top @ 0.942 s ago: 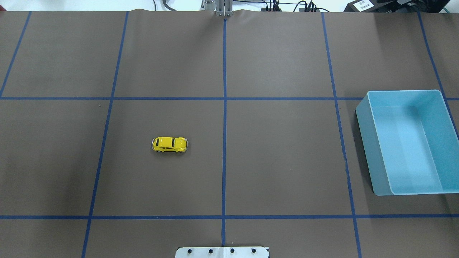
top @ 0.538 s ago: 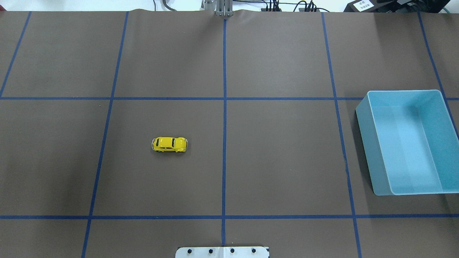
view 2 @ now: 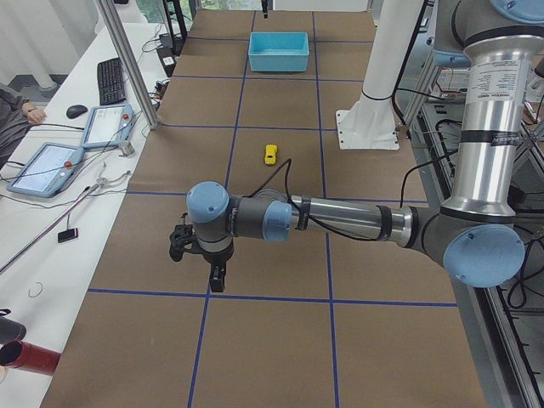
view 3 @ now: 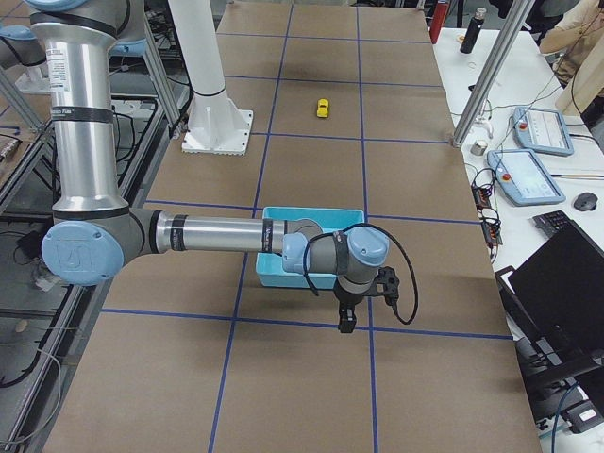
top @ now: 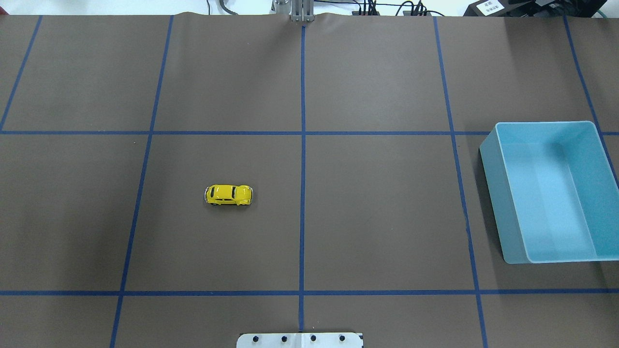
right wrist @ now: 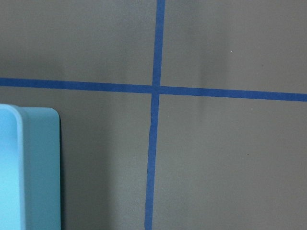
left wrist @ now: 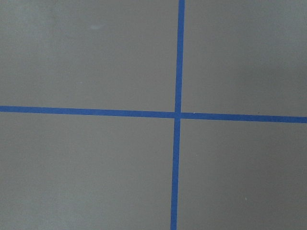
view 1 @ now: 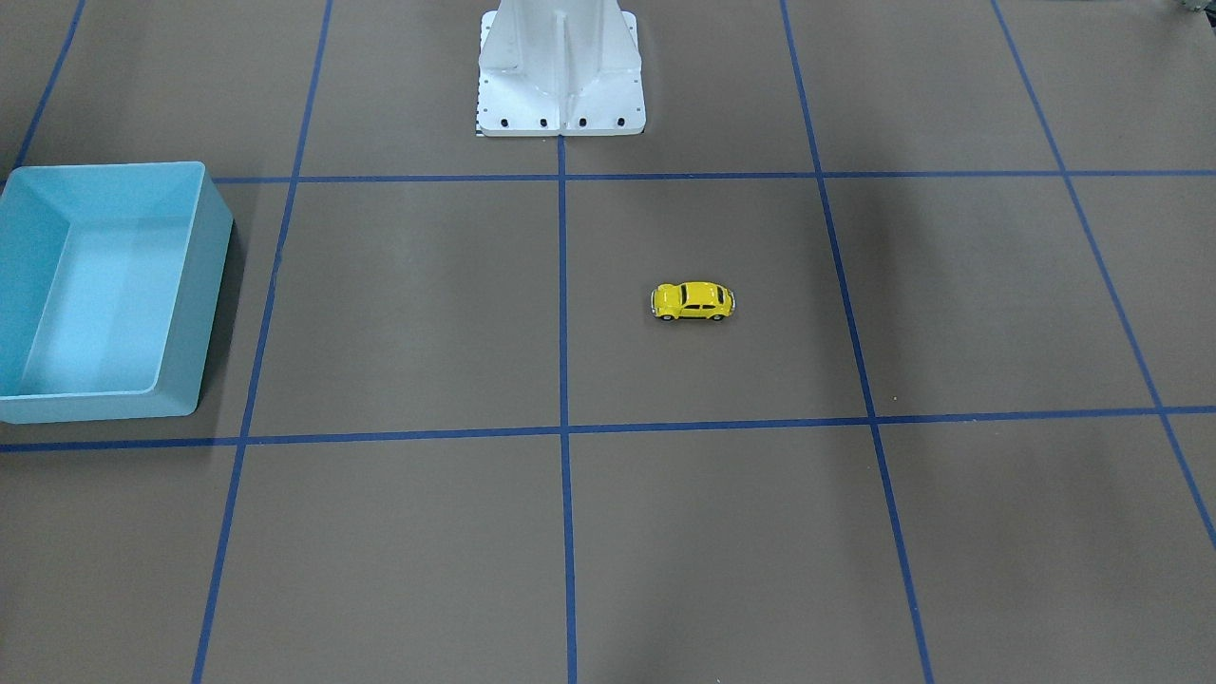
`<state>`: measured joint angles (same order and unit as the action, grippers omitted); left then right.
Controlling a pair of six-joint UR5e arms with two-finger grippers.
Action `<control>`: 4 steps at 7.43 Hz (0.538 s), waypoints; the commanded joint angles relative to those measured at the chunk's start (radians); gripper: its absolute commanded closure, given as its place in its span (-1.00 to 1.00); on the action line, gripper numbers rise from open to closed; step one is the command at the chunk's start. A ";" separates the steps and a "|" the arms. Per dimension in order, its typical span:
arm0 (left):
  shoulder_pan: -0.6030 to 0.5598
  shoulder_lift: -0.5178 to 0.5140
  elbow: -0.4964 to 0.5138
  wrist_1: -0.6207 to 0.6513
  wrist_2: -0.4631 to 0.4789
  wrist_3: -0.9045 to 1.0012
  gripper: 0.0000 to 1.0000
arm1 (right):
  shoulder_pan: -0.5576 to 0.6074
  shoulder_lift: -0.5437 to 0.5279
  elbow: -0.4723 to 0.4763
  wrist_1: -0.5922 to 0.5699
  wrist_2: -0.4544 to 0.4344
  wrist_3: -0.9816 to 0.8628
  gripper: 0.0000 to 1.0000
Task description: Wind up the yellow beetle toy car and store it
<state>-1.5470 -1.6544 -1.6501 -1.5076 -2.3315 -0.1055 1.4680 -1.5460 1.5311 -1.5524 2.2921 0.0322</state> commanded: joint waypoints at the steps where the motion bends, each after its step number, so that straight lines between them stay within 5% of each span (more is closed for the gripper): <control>1: 0.084 -0.201 -0.033 0.253 0.021 0.001 -1.00 | 0.000 0.000 0.000 0.000 0.000 0.000 -1.00; 4: 0.369 -0.442 -0.034 0.274 0.031 0.003 -1.00 | 0.000 0.001 -0.002 0.002 0.000 0.000 -1.00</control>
<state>-1.3186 -1.9920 -1.6833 -1.2439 -2.3027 -0.1030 1.4679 -1.5454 1.5293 -1.5522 2.2918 0.0322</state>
